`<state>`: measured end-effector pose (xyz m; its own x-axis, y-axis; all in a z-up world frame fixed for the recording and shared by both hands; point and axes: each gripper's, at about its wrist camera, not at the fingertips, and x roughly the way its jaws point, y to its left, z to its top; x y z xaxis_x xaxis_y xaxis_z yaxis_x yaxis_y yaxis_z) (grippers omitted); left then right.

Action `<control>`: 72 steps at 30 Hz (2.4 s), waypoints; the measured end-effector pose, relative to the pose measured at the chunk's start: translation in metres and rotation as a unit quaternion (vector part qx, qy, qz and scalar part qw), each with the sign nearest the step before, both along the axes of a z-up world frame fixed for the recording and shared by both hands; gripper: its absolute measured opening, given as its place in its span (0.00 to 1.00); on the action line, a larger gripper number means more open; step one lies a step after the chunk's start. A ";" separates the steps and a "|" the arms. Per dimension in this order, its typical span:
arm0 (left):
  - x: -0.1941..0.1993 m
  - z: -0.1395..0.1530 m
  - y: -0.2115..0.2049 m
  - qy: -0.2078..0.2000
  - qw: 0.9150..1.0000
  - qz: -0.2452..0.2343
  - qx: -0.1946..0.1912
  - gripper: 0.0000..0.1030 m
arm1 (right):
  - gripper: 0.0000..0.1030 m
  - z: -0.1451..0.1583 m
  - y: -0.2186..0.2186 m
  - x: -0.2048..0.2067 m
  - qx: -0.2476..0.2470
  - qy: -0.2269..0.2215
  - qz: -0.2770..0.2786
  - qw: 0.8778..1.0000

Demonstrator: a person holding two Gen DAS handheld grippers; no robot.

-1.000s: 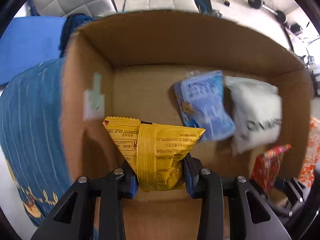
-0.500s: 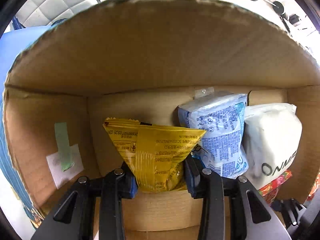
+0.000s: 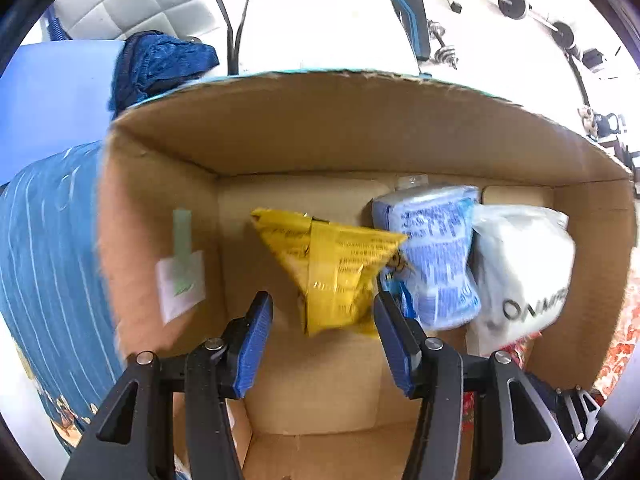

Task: Organize soft objects
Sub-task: 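Carry both bags into the box and open both tools, then lift both tools out of the box toward the bed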

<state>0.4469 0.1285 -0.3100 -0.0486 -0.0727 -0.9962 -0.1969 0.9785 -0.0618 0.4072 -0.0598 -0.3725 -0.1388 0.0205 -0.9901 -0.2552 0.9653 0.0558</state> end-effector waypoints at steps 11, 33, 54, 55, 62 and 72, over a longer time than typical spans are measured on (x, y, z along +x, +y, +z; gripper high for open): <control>-0.058 0.074 -0.031 -0.075 0.997 0.009 -0.007 0.49 | 0.61 0.061 -0.004 -0.016 0.014 -0.053 0.003 0.998; -0.153 0.165 -0.059 -0.198 0.980 0.013 0.023 0.96 | 1.00 0.175 -0.043 -0.080 0.051 -0.175 -0.003 0.983; -0.229 0.252 -0.082 -0.287 0.956 0.014 0.066 0.96 | 1.00 0.265 -0.068 -0.155 0.098 -0.244 -0.013 0.965; -0.230 0.253 -0.083 -0.291 0.954 0.013 0.072 0.96 | 1.00 0.269 -0.068 -0.158 0.097 -0.251 -0.013 0.963; -0.236 0.257 -0.084 -0.297 0.951 0.011 0.085 0.96 | 1.00 0.272 -0.072 -0.165 0.097 -0.258 -0.026 0.961; -0.244 0.230 -0.048 -0.271 0.956 0.049 0.105 0.96 | 1.00 0.238 -0.065 -0.158 0.095 -0.218 -0.033 0.971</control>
<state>0.2032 0.0801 -0.0798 0.4757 0.1531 -0.8661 -0.2824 0.9592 0.0145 0.2488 -0.1245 -0.1342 0.3005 0.2040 -0.9317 -0.2333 0.9629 0.1356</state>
